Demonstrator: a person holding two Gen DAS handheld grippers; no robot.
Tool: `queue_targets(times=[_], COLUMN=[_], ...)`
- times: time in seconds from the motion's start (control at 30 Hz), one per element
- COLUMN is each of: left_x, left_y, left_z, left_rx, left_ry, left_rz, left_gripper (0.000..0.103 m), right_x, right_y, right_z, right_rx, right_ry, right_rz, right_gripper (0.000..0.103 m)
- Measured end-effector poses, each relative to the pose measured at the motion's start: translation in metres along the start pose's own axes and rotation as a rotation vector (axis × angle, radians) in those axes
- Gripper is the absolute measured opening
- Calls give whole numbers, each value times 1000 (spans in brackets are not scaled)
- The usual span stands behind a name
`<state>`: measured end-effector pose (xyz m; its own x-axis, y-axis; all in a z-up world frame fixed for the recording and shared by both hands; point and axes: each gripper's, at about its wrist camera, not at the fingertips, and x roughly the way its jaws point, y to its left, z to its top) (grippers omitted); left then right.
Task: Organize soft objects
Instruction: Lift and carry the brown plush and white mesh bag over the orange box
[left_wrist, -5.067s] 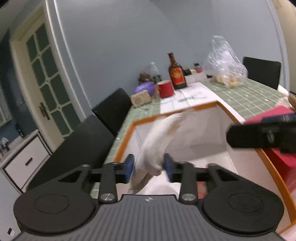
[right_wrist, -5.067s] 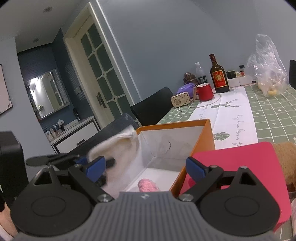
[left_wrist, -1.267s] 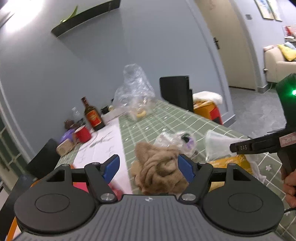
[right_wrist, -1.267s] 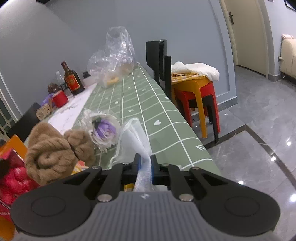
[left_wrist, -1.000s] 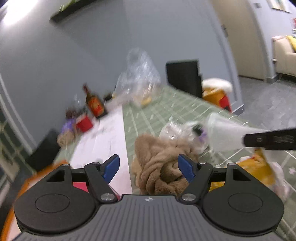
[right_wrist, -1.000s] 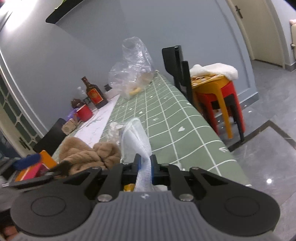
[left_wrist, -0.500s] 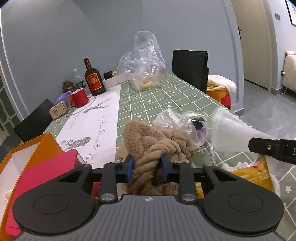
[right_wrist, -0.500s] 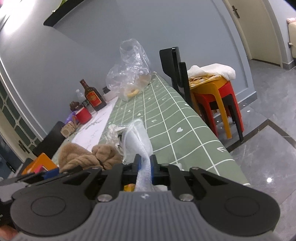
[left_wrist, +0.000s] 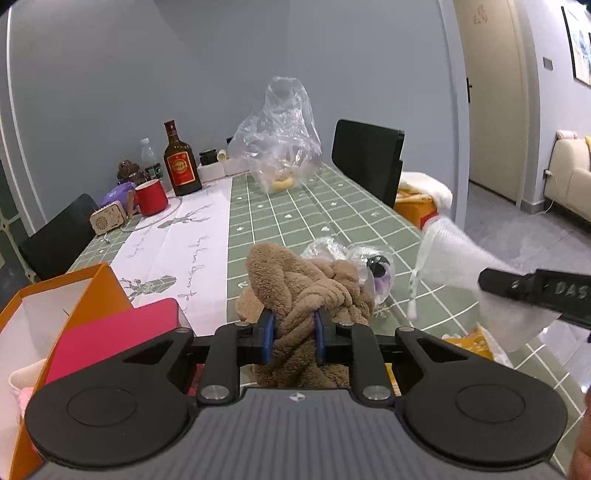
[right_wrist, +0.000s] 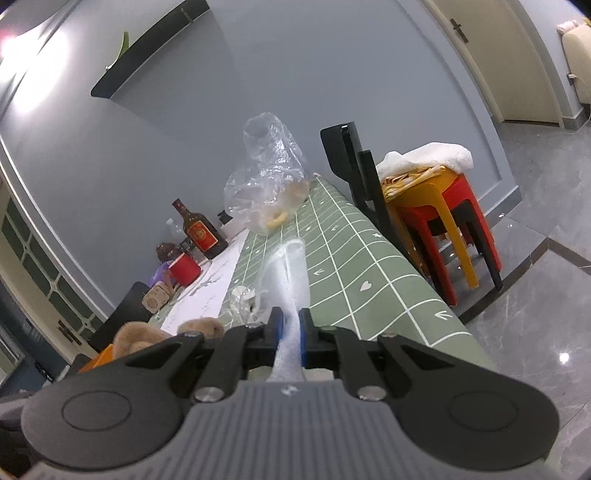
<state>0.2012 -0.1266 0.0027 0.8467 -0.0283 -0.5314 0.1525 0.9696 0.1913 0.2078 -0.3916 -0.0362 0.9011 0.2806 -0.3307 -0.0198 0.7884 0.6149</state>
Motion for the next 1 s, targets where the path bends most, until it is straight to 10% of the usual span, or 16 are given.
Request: queue_targets(times=[1.0], left_x=[-94], left_y=[19], left_z=[-25], left_rx=[122], left_ry=[-164], left_rz=[-51], left_gripper=[22], right_x=[-5], right_y=[20], right_z=[-7], right_rx=[-51], right_ry=[-17], right_rz=[51], right_gripper=[4])
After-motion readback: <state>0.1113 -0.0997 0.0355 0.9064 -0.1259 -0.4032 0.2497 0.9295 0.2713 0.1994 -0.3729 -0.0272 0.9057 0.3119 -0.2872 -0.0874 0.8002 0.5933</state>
